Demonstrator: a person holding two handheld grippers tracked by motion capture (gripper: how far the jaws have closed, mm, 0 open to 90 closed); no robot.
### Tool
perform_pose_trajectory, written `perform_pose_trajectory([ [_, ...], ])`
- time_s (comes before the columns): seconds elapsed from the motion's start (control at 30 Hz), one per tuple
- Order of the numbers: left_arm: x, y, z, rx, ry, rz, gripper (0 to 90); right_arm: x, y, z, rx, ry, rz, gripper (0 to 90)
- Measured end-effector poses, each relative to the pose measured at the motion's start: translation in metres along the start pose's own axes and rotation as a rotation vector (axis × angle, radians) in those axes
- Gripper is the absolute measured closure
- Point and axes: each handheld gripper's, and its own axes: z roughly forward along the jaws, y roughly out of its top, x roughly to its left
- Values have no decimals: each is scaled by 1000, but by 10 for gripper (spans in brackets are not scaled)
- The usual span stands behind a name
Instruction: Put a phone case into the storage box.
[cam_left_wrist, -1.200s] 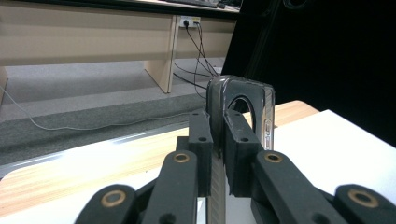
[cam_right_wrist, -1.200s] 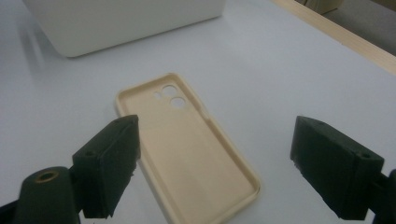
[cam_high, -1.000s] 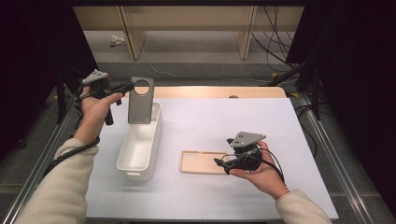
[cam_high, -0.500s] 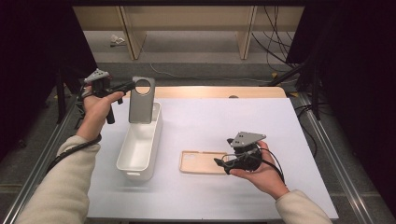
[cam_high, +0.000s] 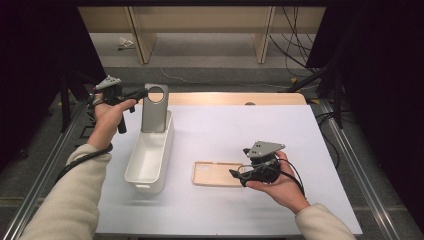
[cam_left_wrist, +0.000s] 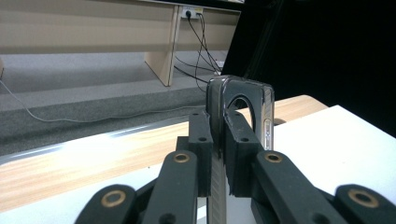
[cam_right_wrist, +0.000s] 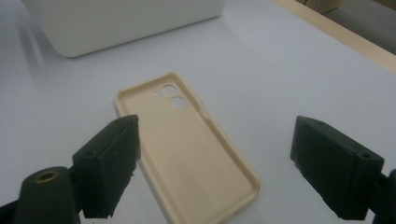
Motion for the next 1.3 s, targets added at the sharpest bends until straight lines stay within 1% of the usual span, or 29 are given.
perform_pose_trajectory([
  [0.37, 3, -11, 12, 31, 16, -9, 821, 0, 0, 0, 0, 0, 1, 167],
  [0.57, 5, -15, 17, 42, 21, -6, 820, 0, 0, 0, 1, -1, 2, 167],
  [1.0, 7, -19, 23, 53, 25, -7, 820, 0, 0, 0, -1, 0, -1, 167],
  [1.3, 9, -21, 26, 55, 30, -26, 816, 0, 0, 1, 1, 3, -1, 167],
])
